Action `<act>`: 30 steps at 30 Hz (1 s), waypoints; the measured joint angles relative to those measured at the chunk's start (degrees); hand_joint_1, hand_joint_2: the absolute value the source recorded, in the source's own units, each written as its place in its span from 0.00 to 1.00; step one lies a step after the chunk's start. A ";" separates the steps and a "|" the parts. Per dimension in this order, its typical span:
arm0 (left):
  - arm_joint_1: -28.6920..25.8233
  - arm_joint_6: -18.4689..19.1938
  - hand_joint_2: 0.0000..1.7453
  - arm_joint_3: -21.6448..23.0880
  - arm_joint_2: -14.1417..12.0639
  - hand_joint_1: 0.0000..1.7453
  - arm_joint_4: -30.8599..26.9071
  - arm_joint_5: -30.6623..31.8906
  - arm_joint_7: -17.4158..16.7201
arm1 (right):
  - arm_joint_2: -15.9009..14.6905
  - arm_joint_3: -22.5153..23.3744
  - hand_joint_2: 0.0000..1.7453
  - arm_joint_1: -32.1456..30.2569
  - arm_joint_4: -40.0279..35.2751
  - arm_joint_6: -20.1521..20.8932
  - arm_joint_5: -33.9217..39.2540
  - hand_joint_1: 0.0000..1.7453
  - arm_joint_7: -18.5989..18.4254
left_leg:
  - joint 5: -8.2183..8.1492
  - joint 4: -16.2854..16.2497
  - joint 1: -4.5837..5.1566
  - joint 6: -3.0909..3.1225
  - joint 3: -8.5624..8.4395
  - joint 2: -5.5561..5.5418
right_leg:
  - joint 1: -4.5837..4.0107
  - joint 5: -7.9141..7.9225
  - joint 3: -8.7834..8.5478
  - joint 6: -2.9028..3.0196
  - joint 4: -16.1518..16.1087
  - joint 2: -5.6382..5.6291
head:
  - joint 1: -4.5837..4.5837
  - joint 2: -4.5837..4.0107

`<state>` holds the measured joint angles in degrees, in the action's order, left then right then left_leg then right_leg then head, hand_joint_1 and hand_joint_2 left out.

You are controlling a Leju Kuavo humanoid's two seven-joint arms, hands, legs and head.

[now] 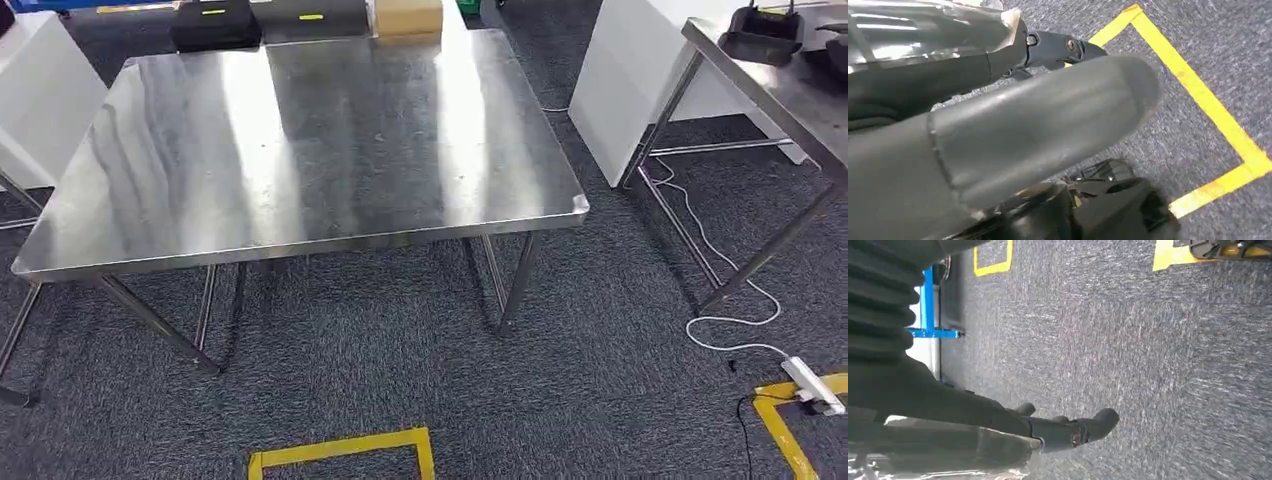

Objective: Take the parts from the cabinet and place them on the table.

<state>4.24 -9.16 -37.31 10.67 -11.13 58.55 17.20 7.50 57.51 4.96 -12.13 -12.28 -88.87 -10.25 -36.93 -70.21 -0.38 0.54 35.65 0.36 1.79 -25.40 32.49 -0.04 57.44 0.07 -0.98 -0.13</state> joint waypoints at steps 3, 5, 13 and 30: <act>-0.03 0.31 0.00 0.00 0.00 0.00 0.00 0.02 0.50 | -0.07 -0.13 0.00 -0.06 0.00 -0.02 0.02 0.00 -0.96 | -0.45 -3.39 -0.80 -0.64 0.28 0.00 | 0.13 1.09 1.38 -0.43 0.05 -0.17 | -0.02 0.00; -0.01 0.61 0.00 0.00 -0.02 0.00 0.00 0.17 0.90 | -0.18 -0.13 0.00 -0.08 0.00 0.04 0.11 0.00 -1.09 | 3.50 5.25 -1.47 -0.96 -5.24 -0.04 | 0.52 1.88 2.21 -1.24 0.13 -0.58 | -0.04 0.00; 0.45 0.83 0.00 0.02 0.15 0.00 0.02 0.26 1.03 | -0.70 -0.15 0.00 -0.38 0.00 0.07 0.35 0.00 -1.18 | 8.21 13.29 -0.31 2.79 -6.66 -0.59 | 0.52 1.65 5.12 -3.68 1.67 -0.81 | 0.24 0.00; 0.37 0.83 0.00 0.02 0.39 0.00 0.02 0.31 1.05 | -1.01 -0.24 0.00 0.03 0.07 0.09 0.31 0.00 -1.31 | 5.94 5.34 0.49 0.38 3.01 -0.20 | -1.34 -1.99 -5.14 1.55 -3.53 0.41 | 0.30 0.00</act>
<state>4.61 -8.33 -37.29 11.06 -11.10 58.86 18.25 6.49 57.26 4.99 -12.06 -12.20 -88.56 -11.56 -30.99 -64.87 0.11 0.92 38.66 0.16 0.44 -27.39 27.34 1.52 53.91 0.48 -0.68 -0.13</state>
